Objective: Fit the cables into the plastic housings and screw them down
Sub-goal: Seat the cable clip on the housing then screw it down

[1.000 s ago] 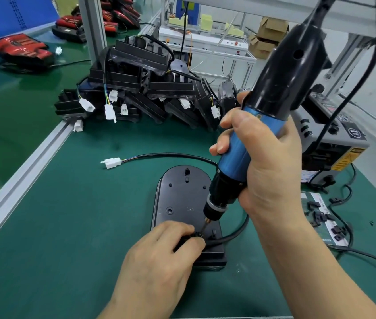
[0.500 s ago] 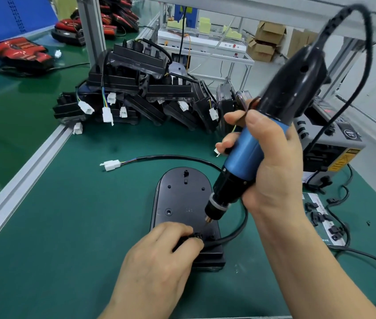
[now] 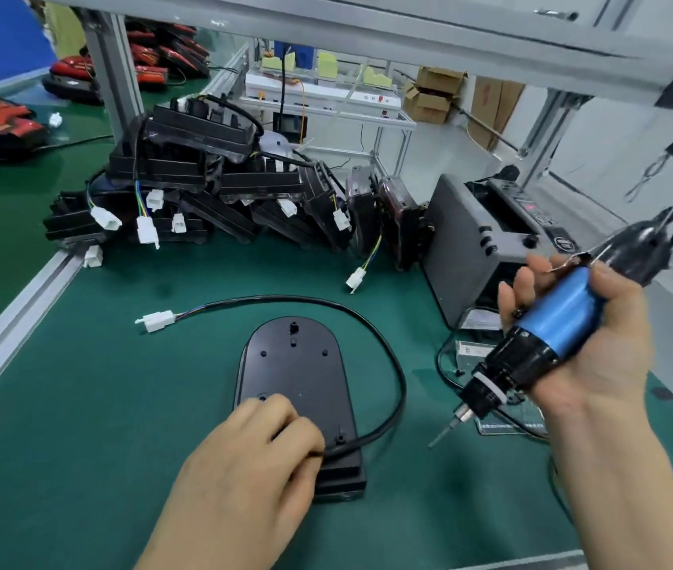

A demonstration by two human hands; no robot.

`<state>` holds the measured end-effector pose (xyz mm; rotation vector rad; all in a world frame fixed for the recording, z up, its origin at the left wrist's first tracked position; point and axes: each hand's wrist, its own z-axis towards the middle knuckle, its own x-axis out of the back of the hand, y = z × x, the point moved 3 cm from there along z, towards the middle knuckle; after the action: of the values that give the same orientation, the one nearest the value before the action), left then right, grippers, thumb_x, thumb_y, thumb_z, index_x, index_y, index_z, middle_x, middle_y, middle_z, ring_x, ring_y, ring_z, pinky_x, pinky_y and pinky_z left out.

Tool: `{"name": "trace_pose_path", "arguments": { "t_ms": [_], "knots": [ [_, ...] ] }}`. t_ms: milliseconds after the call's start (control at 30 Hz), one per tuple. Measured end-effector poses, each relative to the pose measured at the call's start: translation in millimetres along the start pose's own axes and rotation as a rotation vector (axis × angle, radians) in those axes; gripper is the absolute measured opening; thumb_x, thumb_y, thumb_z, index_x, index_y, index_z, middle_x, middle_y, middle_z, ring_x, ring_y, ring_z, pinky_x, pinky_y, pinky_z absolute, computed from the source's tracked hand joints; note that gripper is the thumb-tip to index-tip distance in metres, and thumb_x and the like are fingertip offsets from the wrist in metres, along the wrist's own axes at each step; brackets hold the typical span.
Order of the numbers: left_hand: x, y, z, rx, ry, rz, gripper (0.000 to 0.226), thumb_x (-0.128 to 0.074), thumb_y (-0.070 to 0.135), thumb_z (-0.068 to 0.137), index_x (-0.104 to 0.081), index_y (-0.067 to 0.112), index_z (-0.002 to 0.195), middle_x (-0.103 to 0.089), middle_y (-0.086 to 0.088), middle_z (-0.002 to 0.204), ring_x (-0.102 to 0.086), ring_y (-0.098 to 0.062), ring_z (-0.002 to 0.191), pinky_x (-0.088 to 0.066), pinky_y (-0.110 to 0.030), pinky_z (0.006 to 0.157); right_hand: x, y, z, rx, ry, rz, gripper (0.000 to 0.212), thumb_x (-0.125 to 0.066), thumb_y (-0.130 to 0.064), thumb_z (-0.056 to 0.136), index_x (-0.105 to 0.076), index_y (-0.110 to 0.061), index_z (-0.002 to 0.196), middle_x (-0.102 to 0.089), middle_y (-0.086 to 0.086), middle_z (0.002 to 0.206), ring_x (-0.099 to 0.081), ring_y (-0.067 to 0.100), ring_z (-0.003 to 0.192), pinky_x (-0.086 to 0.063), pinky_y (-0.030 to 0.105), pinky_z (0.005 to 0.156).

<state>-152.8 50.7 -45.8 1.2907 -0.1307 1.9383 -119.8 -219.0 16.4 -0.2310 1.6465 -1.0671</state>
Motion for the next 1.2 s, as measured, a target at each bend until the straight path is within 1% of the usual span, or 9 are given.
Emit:
{"name": "trace_pose_path", "arguments": {
  "t_ms": [133,200,300,433,633,767,900,1100,1200],
  "knots": [
    [4,-4,11,-0.014,-0.133,-0.021,0.016,-0.049,0.045,0.078,-0.057,0.032,0.074,-0.049,0.016,0.076,-0.052,-0.008,0.066,-0.046,-0.023,0.050,34,-9,3,-0.045,0.110,0.023,0.022,-0.054,-0.030,0.085,-0.060,-0.011,0.095,-0.071,0.003,0.089,-0.070,0.018,0.085,-0.057,0.035,0.078],
    [4,-5,14,-0.015,-0.171,-0.026,0.015,-0.059,0.049,0.076,-0.054,0.035,0.074,-0.048,0.018,0.074,-0.052,-0.006,0.067,-0.046,-0.022,0.053,50,-12,5,-0.076,0.155,-0.011,0.021,-0.054,-0.031,0.085,-0.060,-0.012,0.092,-0.071,0.001,0.089,-0.069,0.018,0.089,-0.056,0.034,0.083],
    [3,-6,17,-0.009,-0.202,-0.044,0.024,-0.073,0.045,0.073,-0.050,0.036,0.075,-0.046,0.020,0.073,-0.049,-0.005,0.067,-0.040,-0.018,0.056,73,-15,8,-0.093,0.246,-0.134,0.018,-0.055,-0.034,0.085,-0.062,-0.016,0.085,-0.066,-0.004,0.076,-0.063,0.015,0.075,-0.052,0.029,0.074],
    [4,-5,19,-0.031,-0.199,-0.044,0.018,-0.050,0.052,0.075,-0.051,0.035,0.073,-0.045,0.020,0.071,-0.049,-0.007,0.063,-0.044,-0.020,0.054,93,-20,9,-0.090,0.378,-0.293,0.013,-0.059,-0.032,0.085,-0.061,-0.021,0.078,-0.064,-0.009,0.068,-0.053,0.008,0.052,-0.049,0.018,0.049],
    [3,-5,20,-0.035,-0.195,-0.035,0.016,-0.048,0.052,0.075,-0.048,0.035,0.073,-0.043,0.020,0.072,-0.048,-0.007,0.063,-0.045,-0.022,0.054,112,-18,14,-0.186,0.494,-0.457,0.022,-0.067,-0.037,0.081,-0.057,-0.017,0.081,-0.057,0.000,0.068,-0.052,0.015,0.056,-0.047,0.032,0.057],
    [3,-5,20,-0.038,-0.201,-0.027,0.016,-0.048,0.051,0.075,-0.048,0.036,0.073,-0.044,0.020,0.072,-0.049,-0.007,0.062,-0.045,-0.021,0.053,116,-16,20,-0.184,0.463,-0.544,0.023,-0.067,-0.035,0.082,-0.058,-0.014,0.086,-0.063,0.005,0.074,-0.059,0.018,0.057,-0.051,0.031,0.053],
    [3,-4,21,-0.045,-0.194,-0.029,0.015,-0.048,0.050,0.075,-0.047,0.035,0.073,-0.044,0.020,0.071,-0.048,-0.007,0.061,-0.045,-0.022,0.052,121,-15,26,-0.177,0.394,-0.674,0.025,-0.065,-0.036,0.085,-0.057,-0.013,0.091,-0.066,0.010,0.083,-0.063,0.022,0.065,-0.054,0.037,0.062],
    [5,-3,20,-0.047,-0.192,-0.028,0.016,-0.047,0.050,0.075,-0.048,0.034,0.073,-0.044,0.019,0.071,-0.049,-0.008,0.061,-0.045,-0.021,0.052,127,-20,32,-0.154,0.345,-1.019,0.032,-0.063,-0.046,0.084,-0.059,-0.015,0.090,-0.065,0.005,0.083,-0.060,0.017,0.068,-0.041,0.029,0.053],
    [4,-2,21,-0.046,-0.193,-0.029,0.017,-0.047,0.050,0.075,-0.049,0.033,0.072,-0.044,0.019,0.071,-0.050,-0.009,0.061,-0.045,-0.022,0.051,130,-19,36,-0.161,0.316,-1.109,0.035,-0.065,-0.047,0.082,-0.061,-0.013,0.092,-0.066,0.008,0.085,-0.062,0.021,0.069,-0.043,0.026,0.049]
  ]
}}
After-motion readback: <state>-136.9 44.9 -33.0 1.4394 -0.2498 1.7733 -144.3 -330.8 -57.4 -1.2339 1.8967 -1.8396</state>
